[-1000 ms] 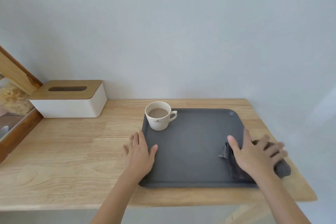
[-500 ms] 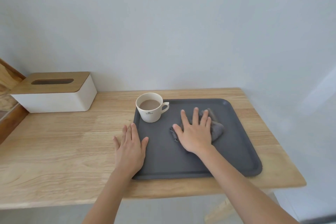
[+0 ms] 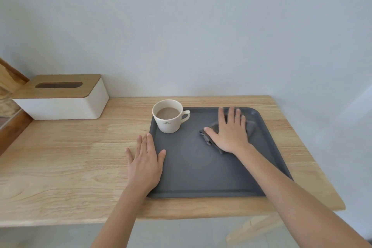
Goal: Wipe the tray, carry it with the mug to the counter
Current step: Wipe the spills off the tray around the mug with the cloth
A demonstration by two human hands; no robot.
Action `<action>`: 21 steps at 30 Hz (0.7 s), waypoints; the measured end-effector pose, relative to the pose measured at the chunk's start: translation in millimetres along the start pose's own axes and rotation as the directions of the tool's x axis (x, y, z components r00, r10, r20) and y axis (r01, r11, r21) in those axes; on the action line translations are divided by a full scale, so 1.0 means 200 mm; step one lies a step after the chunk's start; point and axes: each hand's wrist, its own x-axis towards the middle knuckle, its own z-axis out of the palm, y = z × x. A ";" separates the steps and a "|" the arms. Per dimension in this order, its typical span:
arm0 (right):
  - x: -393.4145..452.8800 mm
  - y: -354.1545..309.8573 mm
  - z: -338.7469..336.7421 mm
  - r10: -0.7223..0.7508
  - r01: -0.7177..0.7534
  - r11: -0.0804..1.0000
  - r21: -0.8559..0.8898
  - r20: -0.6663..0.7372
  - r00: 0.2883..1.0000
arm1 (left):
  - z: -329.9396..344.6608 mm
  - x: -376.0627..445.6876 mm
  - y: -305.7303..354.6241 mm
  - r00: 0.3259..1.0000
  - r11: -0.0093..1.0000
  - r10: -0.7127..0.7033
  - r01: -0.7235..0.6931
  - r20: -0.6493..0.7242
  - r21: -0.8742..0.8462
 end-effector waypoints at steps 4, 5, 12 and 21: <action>-0.19 -0.19 0.04 -0.235 0.234 0.970 0.064 0.017 0.972 | 0.00 0.00 0.01 1.000 1.000 -0.011 0.011 -0.014 0.011; -0.28 -0.20 0.03 -0.306 0.303 0.949 0.086 0.026 0.952 | 0.00 0.00 0.01 1.000 1.000 -0.013 0.013 -0.018 0.012; -0.34 0.21 -0.01 -0.264 0.264 0.965 -0.005 0.033 0.964 | 0.00 0.00 0.01 1.000 1.000 -0.008 0.008 -0.017 0.010; -0.11 -0.17 0.04 -0.093 0.092 0.994 0.052 0.023 0.995 | 0.00 0.00 0.01 1.000 1.000 -0.024 0.024 -0.015 0.000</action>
